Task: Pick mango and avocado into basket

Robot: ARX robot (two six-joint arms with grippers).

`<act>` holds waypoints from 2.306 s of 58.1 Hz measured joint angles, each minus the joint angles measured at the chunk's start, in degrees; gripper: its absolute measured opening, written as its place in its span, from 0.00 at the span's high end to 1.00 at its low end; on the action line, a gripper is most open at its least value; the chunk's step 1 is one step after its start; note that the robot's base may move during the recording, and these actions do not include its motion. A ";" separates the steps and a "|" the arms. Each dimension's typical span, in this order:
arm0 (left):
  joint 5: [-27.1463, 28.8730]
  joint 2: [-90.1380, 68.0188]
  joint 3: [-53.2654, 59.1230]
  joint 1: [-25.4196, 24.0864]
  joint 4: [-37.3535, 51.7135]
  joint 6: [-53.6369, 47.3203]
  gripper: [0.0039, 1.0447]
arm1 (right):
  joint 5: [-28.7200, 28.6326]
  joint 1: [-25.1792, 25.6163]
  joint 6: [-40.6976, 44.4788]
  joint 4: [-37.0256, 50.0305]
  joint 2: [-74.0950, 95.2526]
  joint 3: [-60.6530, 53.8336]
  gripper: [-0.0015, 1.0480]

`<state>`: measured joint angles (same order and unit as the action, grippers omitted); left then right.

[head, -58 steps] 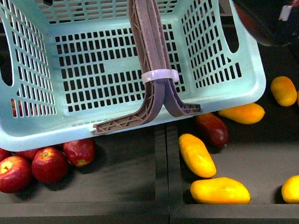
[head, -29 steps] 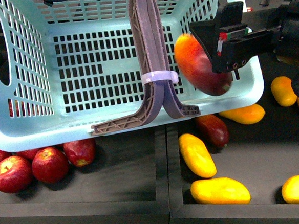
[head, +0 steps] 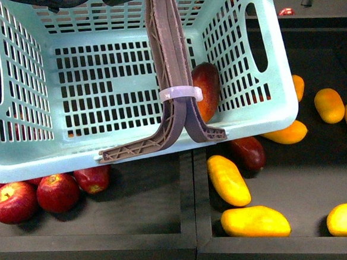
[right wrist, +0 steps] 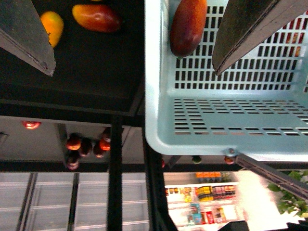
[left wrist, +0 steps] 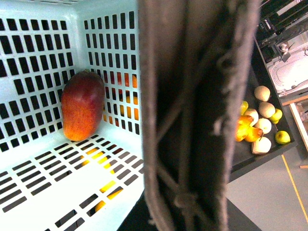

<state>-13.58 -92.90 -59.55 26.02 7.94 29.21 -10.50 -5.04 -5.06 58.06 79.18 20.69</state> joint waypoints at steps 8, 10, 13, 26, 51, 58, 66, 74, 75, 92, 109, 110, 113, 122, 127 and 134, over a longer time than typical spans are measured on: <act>-0.09 0.00 0.00 0.02 0.00 -0.04 0.94 | 1.95 1.84 0.02 -5.07 -10.25 -5.57 0.07; -0.17 0.00 0.00 0.02 0.00 -0.02 0.94 | 3.06 2.14 0.02 -8.07 -15.50 -8.04 0.07; -0.31 0.00 0.00 0.02 0.00 0.00 0.94 | 4.98 1.92 0.00 -13.35 -23.69 -11.26 0.07; -0.07 0.00 0.00 0.04 0.00 -0.02 0.94 | 23.43 -10.56 -0.37 -41.77 -59.49 -18.60 0.07; -0.13 0.00 0.00 0.07 0.00 -0.02 0.94 | 32.57 -18.34 -0.13 -47.21 -67.63 -20.11 0.07; -0.07 0.00 0.00 0.07 0.00 -0.02 0.94 | 32.57 -18.34 -0.13 -47.21 -67.63 -20.11 0.07; -0.09 0.00 0.00 0.07 0.00 -0.02 0.94 | 31.43 -17.27 2.84 -53.00 -72.87 -20.39 0.23; -0.07 0.02 0.00 0.02 0.00 -0.02 0.94 | 26.69 -12.02 4.20 -55.30 -76.30 -20.39 0.45; -0.07 0.02 0.00 0.02 0.00 -0.07 0.94 | 25.92 -11.26 4.31 -55.56 -76.52 -20.39 0.49; -0.09 0.02 0.02 0.09 -0.02 0.15 0.94 | 24.72 -9.27 4.81 -55.93 -77.05 -20.39 0.08; -0.09 0.02 0.02 0.07 -0.02 0.17 0.94 | 24.41 -9.09 4.81 -55.98 -77.11 -20.39 0.09; -0.09 0.02 0.02 0.07 -0.02 0.17 0.94 | 23.93 -8.83 4.83 -56.11 -77.20 -20.39 0.13; -0.09 0.02 0.02 0.07 -0.02 0.17 0.94 | 22.51 -7.74 4.83 -56.50 -77.48 -20.39 0.21; -0.11 0.02 0.02 0.07 -0.02 0.20 0.94 | 18.64 -3.91 4.83 -57.33 -78.27 -20.39 0.44; -0.11 0.02 0.02 0.07 -0.02 0.22 0.94 | 11.45 2.10 5.05 -58.03 -78.84 -20.39 0.44; -0.20 0.02 0.02 0.09 -0.02 0.22 0.94 | 10.97 4.70 5.03 -58.05 -78.93 -20.39 0.26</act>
<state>-13.78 -92.88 -59.53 26.11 7.92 29.43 0.47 -0.34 -0.03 0.01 0.25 0.30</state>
